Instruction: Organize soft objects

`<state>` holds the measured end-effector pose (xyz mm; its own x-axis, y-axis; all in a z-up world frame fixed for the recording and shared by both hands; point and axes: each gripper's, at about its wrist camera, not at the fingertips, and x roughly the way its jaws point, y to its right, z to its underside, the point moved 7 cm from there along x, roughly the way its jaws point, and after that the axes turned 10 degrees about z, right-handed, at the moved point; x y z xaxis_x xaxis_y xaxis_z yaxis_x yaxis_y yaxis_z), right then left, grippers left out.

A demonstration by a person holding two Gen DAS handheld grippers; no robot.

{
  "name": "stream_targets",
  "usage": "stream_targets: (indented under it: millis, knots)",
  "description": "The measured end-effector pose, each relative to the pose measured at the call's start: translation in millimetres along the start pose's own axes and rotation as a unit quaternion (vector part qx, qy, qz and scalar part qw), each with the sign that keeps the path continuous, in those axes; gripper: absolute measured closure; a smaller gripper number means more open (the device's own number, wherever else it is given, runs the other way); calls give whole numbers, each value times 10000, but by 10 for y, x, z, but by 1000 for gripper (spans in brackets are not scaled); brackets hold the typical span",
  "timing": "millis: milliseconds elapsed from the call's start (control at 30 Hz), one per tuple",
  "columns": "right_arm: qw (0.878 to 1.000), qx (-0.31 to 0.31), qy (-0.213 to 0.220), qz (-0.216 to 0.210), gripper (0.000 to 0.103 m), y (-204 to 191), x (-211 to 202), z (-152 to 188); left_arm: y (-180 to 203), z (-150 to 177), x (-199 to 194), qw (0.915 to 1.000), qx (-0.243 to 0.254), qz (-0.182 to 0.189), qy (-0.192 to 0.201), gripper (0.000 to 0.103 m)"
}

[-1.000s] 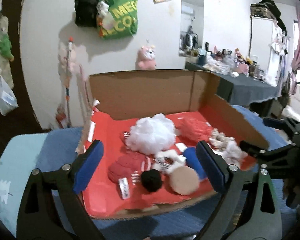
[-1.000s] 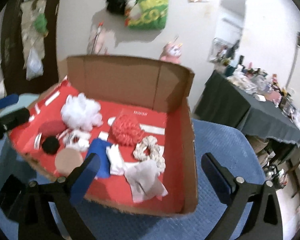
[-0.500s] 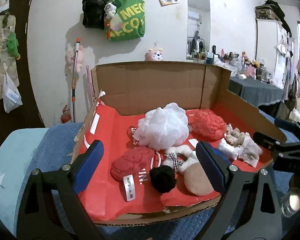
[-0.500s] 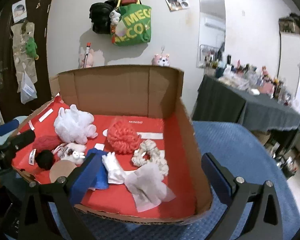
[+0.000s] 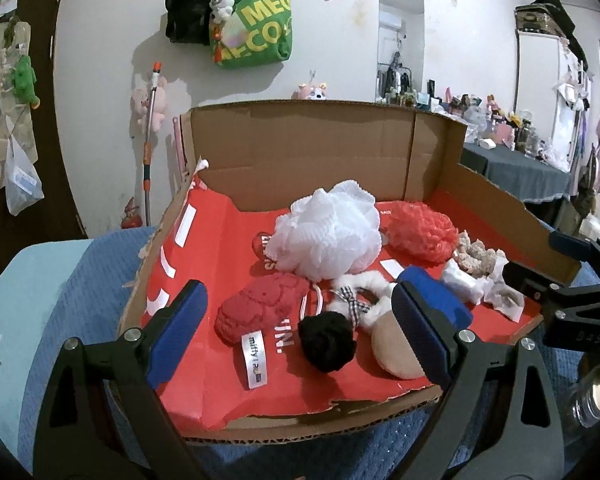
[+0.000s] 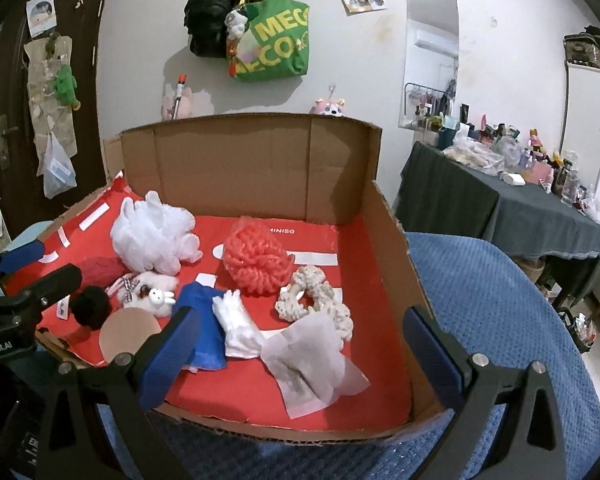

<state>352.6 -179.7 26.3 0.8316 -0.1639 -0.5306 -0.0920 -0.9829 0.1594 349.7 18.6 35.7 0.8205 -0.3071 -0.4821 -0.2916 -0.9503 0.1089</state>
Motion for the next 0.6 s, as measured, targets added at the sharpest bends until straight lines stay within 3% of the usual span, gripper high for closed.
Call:
stream_targets:
  millis: [600]
  knots:
    - [9999,-100,-110,18,0,-36,20,45,28,123,86,9991,87,-112,-412,9]
